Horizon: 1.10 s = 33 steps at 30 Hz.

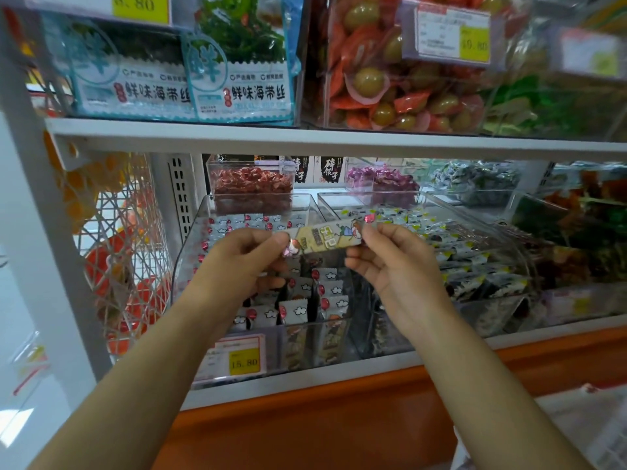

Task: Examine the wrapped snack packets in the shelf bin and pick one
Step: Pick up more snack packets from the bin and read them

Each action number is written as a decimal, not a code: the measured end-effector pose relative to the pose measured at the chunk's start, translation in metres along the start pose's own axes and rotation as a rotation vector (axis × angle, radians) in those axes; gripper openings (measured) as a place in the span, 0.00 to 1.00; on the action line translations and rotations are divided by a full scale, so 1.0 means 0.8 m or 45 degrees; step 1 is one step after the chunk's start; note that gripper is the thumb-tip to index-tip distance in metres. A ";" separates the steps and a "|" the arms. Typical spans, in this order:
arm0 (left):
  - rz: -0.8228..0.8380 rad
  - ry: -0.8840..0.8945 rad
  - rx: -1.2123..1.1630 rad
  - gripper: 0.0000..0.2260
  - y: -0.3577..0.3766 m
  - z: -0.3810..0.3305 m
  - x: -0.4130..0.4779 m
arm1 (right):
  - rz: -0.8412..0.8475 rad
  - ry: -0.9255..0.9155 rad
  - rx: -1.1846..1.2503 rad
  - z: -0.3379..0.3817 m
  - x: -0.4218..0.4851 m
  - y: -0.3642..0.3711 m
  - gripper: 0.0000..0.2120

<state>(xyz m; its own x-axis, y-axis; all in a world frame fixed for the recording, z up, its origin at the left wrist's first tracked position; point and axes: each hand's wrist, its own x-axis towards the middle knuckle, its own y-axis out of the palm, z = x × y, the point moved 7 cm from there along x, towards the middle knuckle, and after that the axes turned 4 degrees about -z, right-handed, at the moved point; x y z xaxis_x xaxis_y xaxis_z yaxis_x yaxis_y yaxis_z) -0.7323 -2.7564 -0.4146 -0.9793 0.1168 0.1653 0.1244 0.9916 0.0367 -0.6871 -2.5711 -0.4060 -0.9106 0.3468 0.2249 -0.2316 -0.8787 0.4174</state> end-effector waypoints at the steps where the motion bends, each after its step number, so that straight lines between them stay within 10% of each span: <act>1: -0.021 -0.001 -0.028 0.08 -0.002 0.000 0.000 | 0.012 0.027 0.034 -0.002 0.000 0.000 0.05; 14: 0.068 -0.137 -0.558 0.05 0.007 -0.002 -0.001 | 0.047 0.029 0.089 -0.008 0.006 -0.008 0.05; 33: 0.081 0.137 -0.046 0.09 0.011 -0.019 -0.009 | 0.090 -0.307 -0.506 0.007 -0.004 0.001 0.06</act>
<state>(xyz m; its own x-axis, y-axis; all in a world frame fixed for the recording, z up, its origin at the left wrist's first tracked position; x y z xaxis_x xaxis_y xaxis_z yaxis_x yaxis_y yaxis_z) -0.7218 -2.7497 -0.4003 -0.9467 0.1703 0.2733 0.1929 0.9795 0.0578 -0.6820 -2.5710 -0.4014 -0.8340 0.3069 0.4586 -0.3281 -0.9440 0.0350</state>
